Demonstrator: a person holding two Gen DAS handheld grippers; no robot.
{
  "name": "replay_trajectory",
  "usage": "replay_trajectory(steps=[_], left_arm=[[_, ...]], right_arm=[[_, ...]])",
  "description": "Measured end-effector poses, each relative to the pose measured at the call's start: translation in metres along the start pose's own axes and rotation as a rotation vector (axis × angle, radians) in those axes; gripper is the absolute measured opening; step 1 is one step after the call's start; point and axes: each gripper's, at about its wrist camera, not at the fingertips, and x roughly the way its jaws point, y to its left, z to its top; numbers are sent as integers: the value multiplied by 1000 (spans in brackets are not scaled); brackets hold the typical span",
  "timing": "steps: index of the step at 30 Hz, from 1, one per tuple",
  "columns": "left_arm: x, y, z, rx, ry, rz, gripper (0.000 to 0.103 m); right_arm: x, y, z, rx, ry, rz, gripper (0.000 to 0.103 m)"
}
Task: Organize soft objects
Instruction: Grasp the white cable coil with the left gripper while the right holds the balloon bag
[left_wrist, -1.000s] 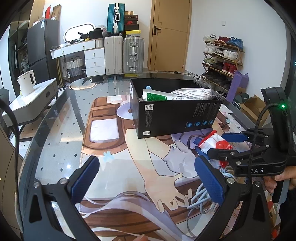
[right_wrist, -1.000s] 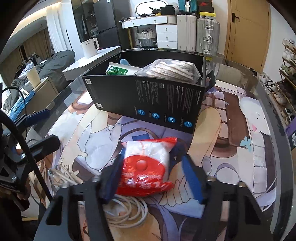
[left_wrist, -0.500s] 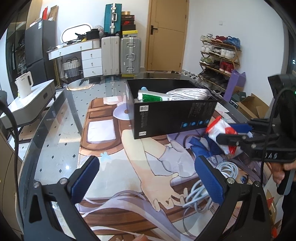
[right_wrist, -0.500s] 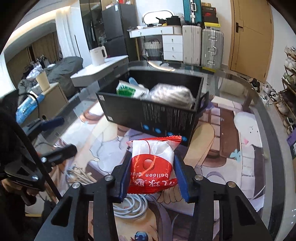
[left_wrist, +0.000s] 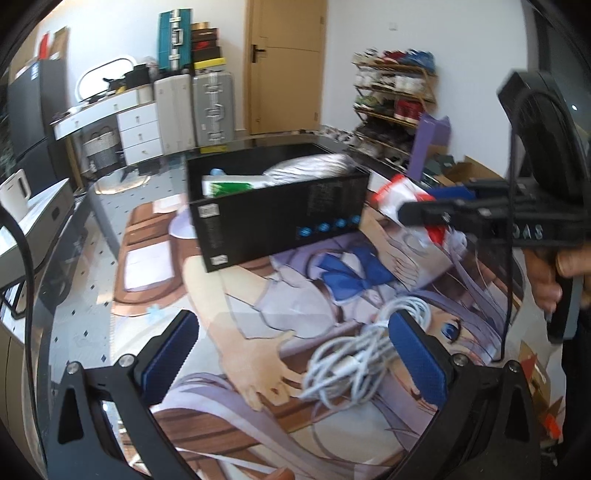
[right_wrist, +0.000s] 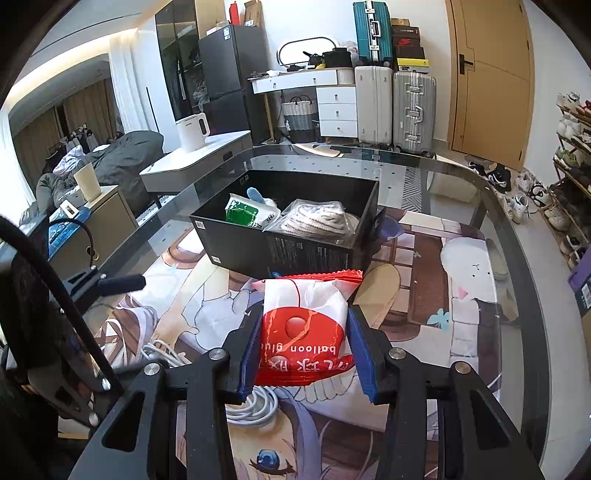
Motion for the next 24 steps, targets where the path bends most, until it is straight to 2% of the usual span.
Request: replay_trajectory(steps=[8, 15, 22, 24], left_arm=[[8, -22, -5, 74, 39, -65, 103], [29, -34, -8, 110, 96, -23, 103], [42, -42, -9, 124, 138, -46, 102], [43, -42, -8, 131, 134, -48, 99]], right_arm=[[1, 0, -1, -4, 7, 2, 45], [8, 2, -3, -8, 26, 13, 45], [12, 4, -3, -13, 35, 14, 45], [13, 4, -3, -13, 35, 12, 45]])
